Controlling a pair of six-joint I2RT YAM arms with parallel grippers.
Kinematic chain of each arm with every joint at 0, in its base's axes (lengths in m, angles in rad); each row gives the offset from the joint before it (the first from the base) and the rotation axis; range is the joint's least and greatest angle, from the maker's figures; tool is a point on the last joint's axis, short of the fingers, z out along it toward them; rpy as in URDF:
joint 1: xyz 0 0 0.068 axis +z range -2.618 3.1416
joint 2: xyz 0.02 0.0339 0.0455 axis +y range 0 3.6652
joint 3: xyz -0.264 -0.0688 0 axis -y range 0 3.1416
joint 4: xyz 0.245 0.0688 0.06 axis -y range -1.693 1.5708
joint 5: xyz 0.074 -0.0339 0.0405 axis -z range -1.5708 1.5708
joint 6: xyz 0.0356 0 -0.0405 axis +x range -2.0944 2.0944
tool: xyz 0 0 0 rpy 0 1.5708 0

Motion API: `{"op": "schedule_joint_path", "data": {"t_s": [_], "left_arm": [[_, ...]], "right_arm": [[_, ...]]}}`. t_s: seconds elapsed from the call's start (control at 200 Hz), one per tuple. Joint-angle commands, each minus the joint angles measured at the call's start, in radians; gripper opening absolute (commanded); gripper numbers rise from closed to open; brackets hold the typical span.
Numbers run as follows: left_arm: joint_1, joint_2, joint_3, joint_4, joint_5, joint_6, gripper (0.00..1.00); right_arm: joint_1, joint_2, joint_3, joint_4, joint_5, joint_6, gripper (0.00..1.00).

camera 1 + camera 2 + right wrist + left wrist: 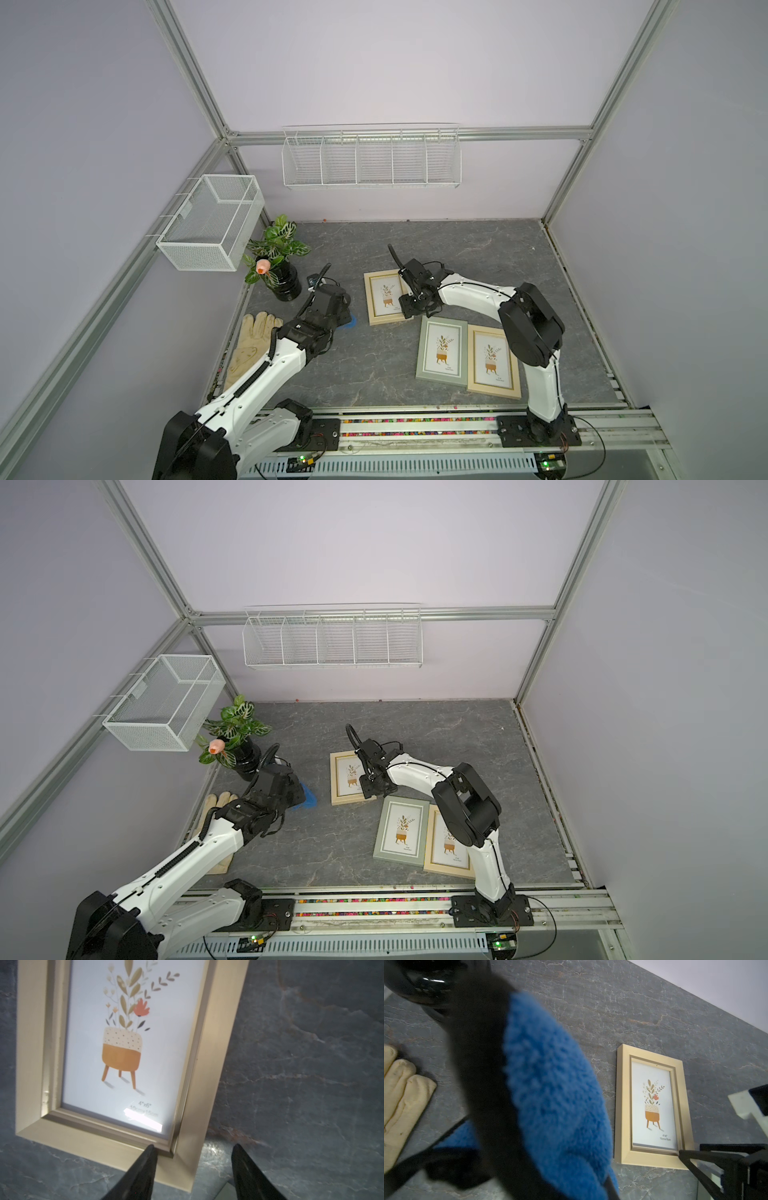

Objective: Wipe the picture frame with a cloth
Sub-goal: Adjust the picture frame at the center of the board.

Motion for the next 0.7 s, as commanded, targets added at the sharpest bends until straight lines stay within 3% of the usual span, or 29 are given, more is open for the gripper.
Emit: {"op": "schedule_joint_path", "data": {"t_s": [0.0, 0.32, 0.695], "left_arm": [[0.004, 0.031, 0.057, 0.022, 0.011, 0.008, 0.0], [0.003, 0.061, 0.087, 0.004, 0.018, 0.013, 0.0], [0.005, 0.052, 0.069, 0.006, 0.018, 0.011, 0.0]], "right_arm": [[0.009, 0.047, 0.005, -0.028, 0.041, 0.0, 0.57], [-0.005, -0.016, 0.019, -0.012, 0.0, 0.022, 0.62], [-0.01, 0.06, 0.1, -0.029, 0.013, 0.031, 0.62]]}}
